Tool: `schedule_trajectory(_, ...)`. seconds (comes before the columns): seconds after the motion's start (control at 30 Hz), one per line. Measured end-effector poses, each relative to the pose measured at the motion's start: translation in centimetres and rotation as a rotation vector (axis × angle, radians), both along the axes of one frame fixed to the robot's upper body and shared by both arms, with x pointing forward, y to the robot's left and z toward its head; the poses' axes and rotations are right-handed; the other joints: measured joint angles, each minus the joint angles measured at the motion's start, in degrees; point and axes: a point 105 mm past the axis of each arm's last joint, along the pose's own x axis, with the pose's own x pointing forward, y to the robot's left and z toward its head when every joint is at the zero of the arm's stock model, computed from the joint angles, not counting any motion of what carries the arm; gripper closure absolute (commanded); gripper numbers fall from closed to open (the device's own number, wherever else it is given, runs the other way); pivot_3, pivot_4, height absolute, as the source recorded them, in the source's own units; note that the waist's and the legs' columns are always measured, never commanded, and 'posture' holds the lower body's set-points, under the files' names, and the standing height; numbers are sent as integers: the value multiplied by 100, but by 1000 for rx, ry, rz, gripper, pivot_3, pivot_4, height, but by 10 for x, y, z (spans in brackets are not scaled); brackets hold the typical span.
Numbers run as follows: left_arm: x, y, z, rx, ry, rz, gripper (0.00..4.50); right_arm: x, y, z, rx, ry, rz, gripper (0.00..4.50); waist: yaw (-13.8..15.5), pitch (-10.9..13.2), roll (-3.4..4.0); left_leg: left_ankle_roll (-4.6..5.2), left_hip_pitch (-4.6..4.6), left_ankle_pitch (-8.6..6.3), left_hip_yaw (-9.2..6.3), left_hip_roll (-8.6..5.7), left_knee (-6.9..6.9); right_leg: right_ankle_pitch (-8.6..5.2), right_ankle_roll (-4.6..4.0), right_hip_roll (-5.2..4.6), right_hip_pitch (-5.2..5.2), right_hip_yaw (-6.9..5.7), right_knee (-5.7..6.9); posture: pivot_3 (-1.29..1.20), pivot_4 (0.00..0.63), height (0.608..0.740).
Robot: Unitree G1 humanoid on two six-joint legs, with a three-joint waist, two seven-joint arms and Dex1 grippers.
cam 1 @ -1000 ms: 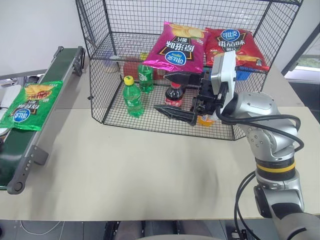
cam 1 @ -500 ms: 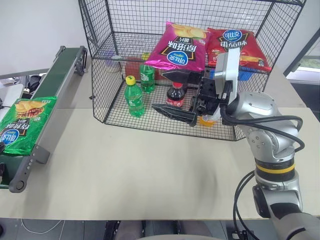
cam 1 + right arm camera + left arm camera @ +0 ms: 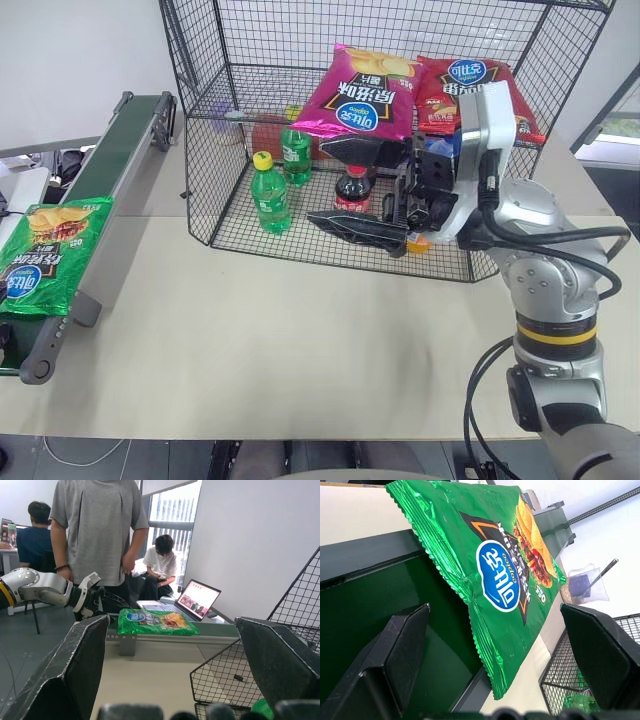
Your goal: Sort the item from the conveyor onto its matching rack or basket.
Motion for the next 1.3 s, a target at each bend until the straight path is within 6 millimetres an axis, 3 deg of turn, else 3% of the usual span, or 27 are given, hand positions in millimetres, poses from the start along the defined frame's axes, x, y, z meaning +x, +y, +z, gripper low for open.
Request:
schedule_trajectory(0.13, -1, 0, -3, -4, 8, 3, 1175, 0, 0, 0, -4, 0, -3, 0, -11, 0, -1, 0, -1, 0, 0, 1, -2, 0, 0, 0, -1, -1, -2, 0, 150, 740)
schedule_trajectory(0.23, -1, 0, -5, -7, 13, 1, 2738, 1, 0, -1, -5, 4, -5, 0, -17, 2, -9, 0, -2, 0, 0, 1, -4, 0, 0, 0, -1, -5, -5, 0, 150, 740)
schedule_trajectory(0.27, -1, 0, -5, -7, 13, 1, 3004, 2, 0, -1, -6, 6, -5, 0, -17, 2, -9, 0, -2, 0, 0, 1, -4, 0, 0, -1, -1, -5, -5, 0, 150, 740)
schedule_trajectory(0.37, -1, 0, -5, -6, 11, -2, 4442, 2, 0, -1, -6, 6, -6, 0, -25, 2, -9, 0, -1, 0, 0, 2, -6, 0, 0, -1, -1, -5, -6, 0, 150, 740)
schedule_trajectory(0.63, -1, -2, -3, -6, -15, -11, 4442, 4, -1, -3, -9, 11, -16, 0, -24, 2, -10, 0, -2, 0, 0, 2, -8, 0, 0, -2, -2, -6, -8, 0, 150, 740)
schedule_trajectory(0.77, 6, -9, 12, 8, -83, -44, 4442, 5, -1, -3, -11, 10, -21, 0, -23, 3, -11, -1, -2, 0, 0, 2, -8, 0, 0, -3, -1, -6, -8, 0, 150, 740)
schedule_trajectory(1.0, 35, -59, 84, 129, -313, -273, 4442, 9, -2, -3, -18, 2, -50, 0, -2, 4, -23, -2, -4, 1, 0, -3, -8, 0, 0, -5, 0, -4, -10, 0, 150, 740)
schedule_trajectory(1.3, 64, -147, 136, 277, -503, -666, 4442, 14, -5, -3, -19, -9, -100, 0, -15, 8, -26, -6, -4, 4, 6, -6, -11, 0, 0, 16, -3, -7, -9, 0, 150, 740)
